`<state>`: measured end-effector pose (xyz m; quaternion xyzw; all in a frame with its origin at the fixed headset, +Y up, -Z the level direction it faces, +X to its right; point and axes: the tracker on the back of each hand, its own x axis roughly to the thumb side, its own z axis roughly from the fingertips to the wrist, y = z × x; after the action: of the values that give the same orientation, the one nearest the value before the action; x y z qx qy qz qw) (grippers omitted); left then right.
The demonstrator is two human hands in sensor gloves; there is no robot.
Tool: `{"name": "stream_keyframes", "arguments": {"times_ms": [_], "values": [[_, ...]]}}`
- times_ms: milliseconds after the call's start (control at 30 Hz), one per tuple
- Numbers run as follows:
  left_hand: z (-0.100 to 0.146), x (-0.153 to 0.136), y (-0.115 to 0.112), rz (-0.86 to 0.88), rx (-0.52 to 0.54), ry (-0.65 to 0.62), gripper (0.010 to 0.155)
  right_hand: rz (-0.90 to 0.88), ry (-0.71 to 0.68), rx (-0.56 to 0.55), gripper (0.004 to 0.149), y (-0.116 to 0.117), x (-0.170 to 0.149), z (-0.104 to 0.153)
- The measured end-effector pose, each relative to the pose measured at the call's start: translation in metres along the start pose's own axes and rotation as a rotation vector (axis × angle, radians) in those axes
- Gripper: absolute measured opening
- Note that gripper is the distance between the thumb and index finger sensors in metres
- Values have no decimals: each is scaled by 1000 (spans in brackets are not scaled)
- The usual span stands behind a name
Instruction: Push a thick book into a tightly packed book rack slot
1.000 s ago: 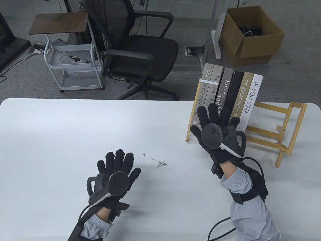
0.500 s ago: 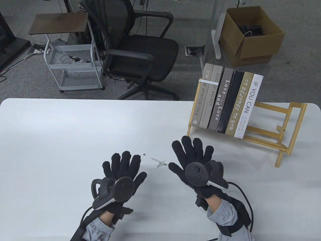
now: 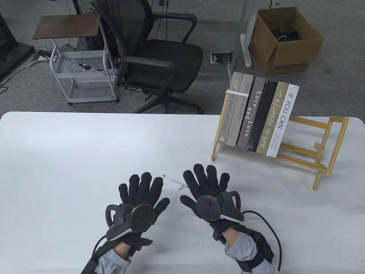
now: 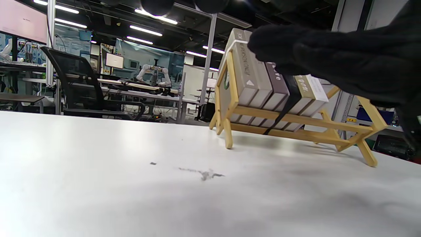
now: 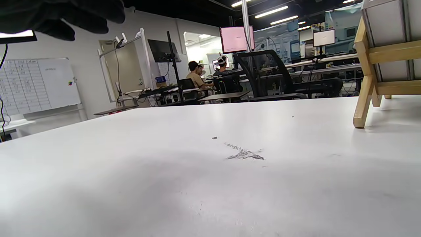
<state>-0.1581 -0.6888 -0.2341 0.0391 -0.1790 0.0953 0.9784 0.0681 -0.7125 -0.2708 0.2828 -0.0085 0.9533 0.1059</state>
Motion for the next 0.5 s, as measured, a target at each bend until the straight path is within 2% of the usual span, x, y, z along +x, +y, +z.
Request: {"name": "stream_keyframes", "arguments": {"times_ms": [500], "values": [[3,3,3,4,18,-14,69,16,-3,22,75,5,4,-1]]}}
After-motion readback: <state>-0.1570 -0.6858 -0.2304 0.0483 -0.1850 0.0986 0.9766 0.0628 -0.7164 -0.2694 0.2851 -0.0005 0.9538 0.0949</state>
